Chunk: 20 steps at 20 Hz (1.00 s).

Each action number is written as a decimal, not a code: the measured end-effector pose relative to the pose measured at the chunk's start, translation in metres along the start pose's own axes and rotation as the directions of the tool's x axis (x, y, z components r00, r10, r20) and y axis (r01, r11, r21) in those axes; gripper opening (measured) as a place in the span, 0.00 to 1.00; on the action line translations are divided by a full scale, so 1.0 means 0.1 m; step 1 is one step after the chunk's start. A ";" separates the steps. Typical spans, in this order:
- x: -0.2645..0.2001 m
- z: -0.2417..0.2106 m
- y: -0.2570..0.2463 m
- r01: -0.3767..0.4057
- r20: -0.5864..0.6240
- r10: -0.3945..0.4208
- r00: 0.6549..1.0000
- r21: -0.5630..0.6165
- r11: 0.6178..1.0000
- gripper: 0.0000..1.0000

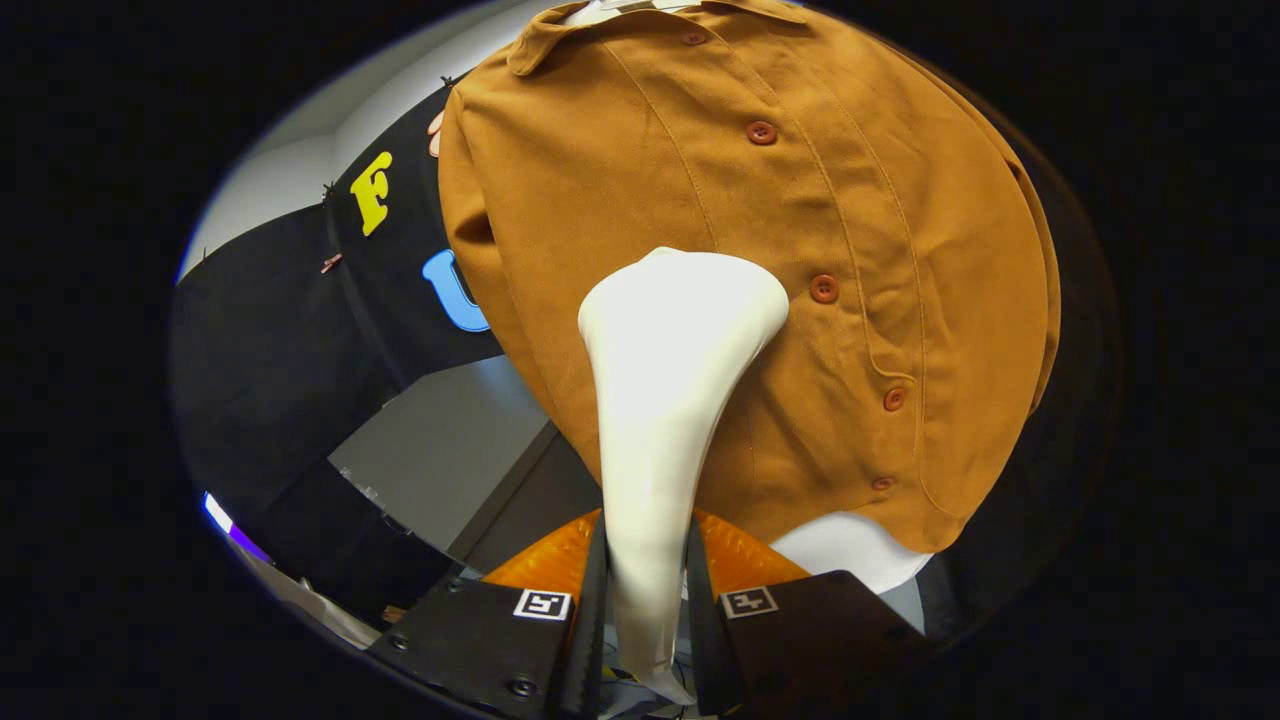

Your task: Iron the clothes twice with a garment steamer, once on the left side and once on the right side.

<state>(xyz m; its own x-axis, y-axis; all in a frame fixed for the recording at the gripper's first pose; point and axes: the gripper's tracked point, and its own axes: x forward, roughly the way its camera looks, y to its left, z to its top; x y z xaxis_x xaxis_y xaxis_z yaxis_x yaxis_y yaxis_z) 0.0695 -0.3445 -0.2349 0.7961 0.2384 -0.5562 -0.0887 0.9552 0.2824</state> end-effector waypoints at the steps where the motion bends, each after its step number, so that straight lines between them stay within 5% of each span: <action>1: -0.05 0.01 0.01 0.001 0.004 -0.001 1.000 -0.003 1.000 0.40; 7: -0.64 0.48 0.04 0.040 0.131 -0.034 0.991 -0.043 0.998 0.40; 13: -1.23 1.25 -0.30 0.156 0.303 -0.124 0.945 -0.084 0.984 0.39; 20: -1.23 1.63 -0.85 0.179 0.335 -0.148 0.930 -0.065 0.982 0.39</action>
<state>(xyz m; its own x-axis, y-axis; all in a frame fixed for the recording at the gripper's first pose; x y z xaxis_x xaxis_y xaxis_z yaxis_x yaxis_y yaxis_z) 0.0767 -0.4840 -0.0632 0.9546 0.0219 -0.2972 0.0166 0.9918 0.1264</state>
